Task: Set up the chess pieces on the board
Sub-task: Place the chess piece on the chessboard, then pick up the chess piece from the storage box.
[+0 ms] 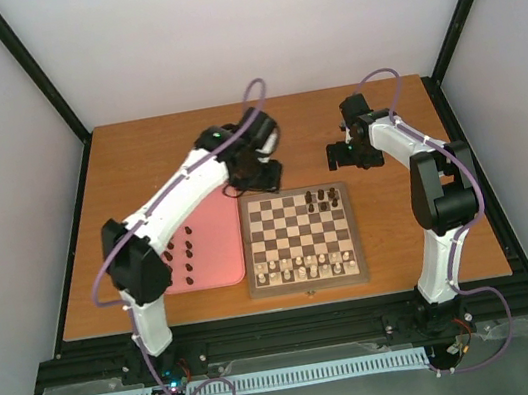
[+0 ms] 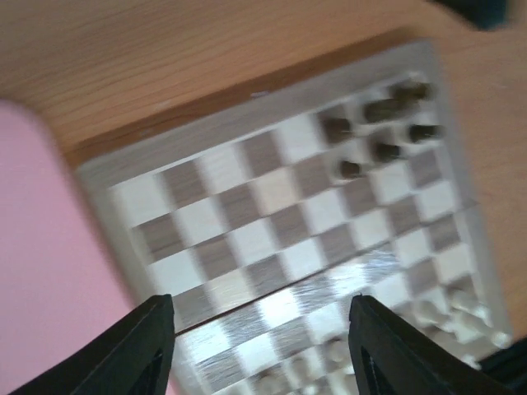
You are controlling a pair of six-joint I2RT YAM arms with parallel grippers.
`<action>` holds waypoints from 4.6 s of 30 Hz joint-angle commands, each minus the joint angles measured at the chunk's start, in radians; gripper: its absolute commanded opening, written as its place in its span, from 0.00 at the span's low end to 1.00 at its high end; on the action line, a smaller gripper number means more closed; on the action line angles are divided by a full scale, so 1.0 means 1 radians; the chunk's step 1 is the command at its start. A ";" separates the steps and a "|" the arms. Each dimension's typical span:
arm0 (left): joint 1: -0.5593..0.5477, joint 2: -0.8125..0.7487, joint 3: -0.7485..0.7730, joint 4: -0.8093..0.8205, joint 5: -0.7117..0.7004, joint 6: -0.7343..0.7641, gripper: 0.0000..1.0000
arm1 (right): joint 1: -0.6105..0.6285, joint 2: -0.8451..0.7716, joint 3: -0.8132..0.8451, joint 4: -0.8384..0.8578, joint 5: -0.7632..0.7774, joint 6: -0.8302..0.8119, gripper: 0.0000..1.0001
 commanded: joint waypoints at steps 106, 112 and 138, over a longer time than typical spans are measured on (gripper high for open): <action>0.674 -0.237 -0.468 0.041 -0.003 0.076 0.02 | 0.001 0.028 -0.004 0.014 0.005 -0.006 1.00; 0.538 -0.183 -0.368 -0.004 -0.003 0.058 0.03 | 0.001 0.028 0.000 0.010 0.008 -0.006 1.00; 0.108 0.153 0.050 -0.052 0.042 0.053 0.02 | 0.002 0.035 0.009 0.006 0.004 -0.008 1.00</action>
